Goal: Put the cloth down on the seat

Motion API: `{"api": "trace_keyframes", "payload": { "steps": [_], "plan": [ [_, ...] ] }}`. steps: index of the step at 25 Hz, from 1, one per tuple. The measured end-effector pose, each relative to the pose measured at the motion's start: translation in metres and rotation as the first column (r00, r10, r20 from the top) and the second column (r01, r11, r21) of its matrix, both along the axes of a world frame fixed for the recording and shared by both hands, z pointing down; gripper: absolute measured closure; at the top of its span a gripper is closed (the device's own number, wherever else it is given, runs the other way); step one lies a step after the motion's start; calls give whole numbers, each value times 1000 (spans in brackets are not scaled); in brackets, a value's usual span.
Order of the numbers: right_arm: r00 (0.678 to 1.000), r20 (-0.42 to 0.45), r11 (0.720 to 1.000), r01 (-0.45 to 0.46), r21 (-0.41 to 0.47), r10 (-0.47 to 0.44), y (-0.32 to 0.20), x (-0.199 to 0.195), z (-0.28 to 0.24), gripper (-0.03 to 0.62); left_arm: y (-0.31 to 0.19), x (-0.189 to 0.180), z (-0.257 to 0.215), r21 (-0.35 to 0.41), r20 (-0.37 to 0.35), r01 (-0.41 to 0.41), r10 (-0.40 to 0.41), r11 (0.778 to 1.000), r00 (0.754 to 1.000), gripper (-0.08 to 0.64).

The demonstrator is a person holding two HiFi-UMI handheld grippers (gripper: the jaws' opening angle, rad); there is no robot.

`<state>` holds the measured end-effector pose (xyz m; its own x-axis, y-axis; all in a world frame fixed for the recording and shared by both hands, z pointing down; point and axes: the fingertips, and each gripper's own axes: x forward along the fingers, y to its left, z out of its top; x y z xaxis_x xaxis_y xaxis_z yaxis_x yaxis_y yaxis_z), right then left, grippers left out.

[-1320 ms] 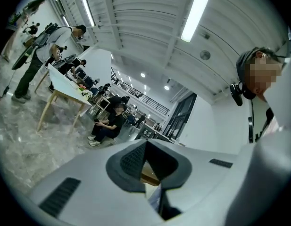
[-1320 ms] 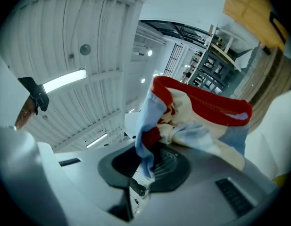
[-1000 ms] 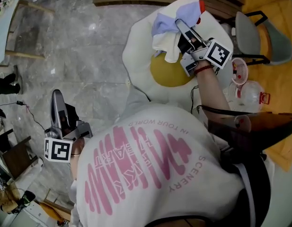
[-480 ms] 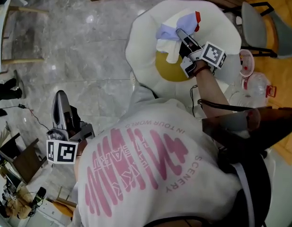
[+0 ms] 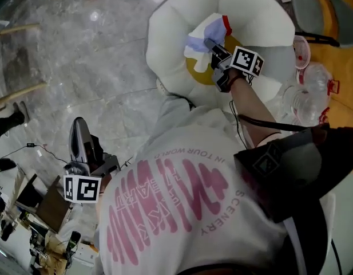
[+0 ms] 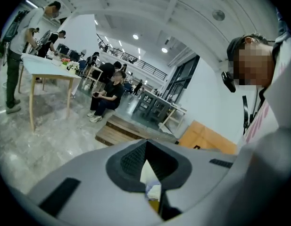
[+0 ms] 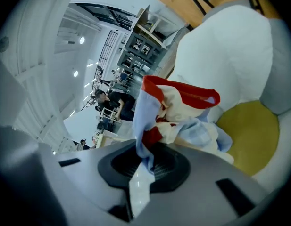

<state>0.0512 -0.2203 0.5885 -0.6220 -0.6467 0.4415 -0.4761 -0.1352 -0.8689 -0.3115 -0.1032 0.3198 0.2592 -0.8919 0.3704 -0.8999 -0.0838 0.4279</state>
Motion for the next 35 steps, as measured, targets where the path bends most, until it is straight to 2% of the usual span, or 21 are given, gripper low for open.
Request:
{"api": "trace_keyframes", "payload": {
  "steps": [2, 5, 9, 12, 15, 19, 25, 31, 35],
  "plan": [
    [1000, 5, 999, -17, -41, 17, 9, -2, 17, 548, -9, 0, 9, -31, -18, -3, 3, 1000, 1000, 551],
    [1000, 11, 997, -17, -78, 18, 14, -4, 38, 548, -24, 4, 10, -36, -42, -14, 13, 999, 999, 551],
    [999, -13, 990, -31, -134, 29, 19, -1, 69, 548, -25, 4, 17, -61, 3, -50, 50, 997, 999, 551],
    [999, -7, 985, -41, -167, 41, 22, -11, 99, 548, -28, -9, 36, -86, -6, -23, 23, 996, 1000, 551],
    [1000, -8, 980, -14, -199, 13, 29, -25, 125, 548, -31, -14, 51, -92, -20, -14, 13, 996, 1000, 551],
    [1000, -7, 969, -1, -247, -1, 41, -35, 140, 548, -30, -12, 55, -99, 5, -41, 42, 994, 999, 551],
    [1000, -9, 953, 6, -304, -9, 59, -40, 154, 548, -22, -18, 63, -112, -19, -19, 17, 994, 1000, 551],
    [998, -44, 933, 28, -358, -47, 80, -35, 183, 548, -15, -21, 79, -116, -31, 0, -3, 993, 1000, 551],
    [994, -87, 917, 23, -399, -63, 85, -30, 196, 548, -13, -25, 83, -123, -5, 5, -6, 992, 1000, 551]
  ]
}}
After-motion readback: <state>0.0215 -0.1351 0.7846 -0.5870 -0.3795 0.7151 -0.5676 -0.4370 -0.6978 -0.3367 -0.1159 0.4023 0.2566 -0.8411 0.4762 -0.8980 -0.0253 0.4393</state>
